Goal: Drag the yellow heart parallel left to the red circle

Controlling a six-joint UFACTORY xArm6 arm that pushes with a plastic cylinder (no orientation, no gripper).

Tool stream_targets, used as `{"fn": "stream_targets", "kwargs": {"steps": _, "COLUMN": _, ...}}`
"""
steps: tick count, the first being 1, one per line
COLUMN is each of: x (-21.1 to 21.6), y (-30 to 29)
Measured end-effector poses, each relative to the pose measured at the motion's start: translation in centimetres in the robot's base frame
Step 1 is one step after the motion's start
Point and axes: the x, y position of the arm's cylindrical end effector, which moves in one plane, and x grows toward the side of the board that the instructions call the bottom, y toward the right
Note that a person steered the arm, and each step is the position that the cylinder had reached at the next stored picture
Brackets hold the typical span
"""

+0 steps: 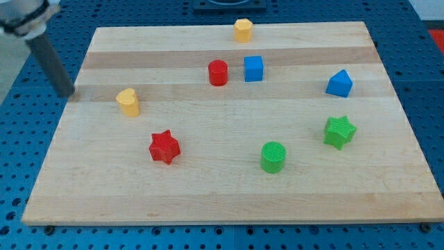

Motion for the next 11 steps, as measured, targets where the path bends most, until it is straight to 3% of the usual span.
{"fn": "stream_targets", "kwargs": {"steps": 1, "x": 3.6, "y": 3.5}}
{"fn": "stream_targets", "kwargs": {"steps": 3, "x": -2.4, "y": 17.0}}
{"fn": "stream_targets", "kwargs": {"steps": 4, "x": 0.2, "y": 15.8}}
{"fn": "stream_targets", "kwargs": {"steps": 5, "x": 3.0, "y": 18.4}}
{"fn": "stream_targets", "kwargs": {"steps": 6, "x": 0.3, "y": 22.1}}
{"fn": "stream_targets", "kwargs": {"steps": 7, "x": -6.2, "y": 21.1}}
{"fn": "stream_targets", "kwargs": {"steps": 8, "x": -8.3, "y": 20.3}}
{"fn": "stream_targets", "kwargs": {"steps": 10, "x": -2.1, "y": 19.1}}
{"fn": "stream_targets", "kwargs": {"steps": 11, "x": -3.0, "y": 15.8}}
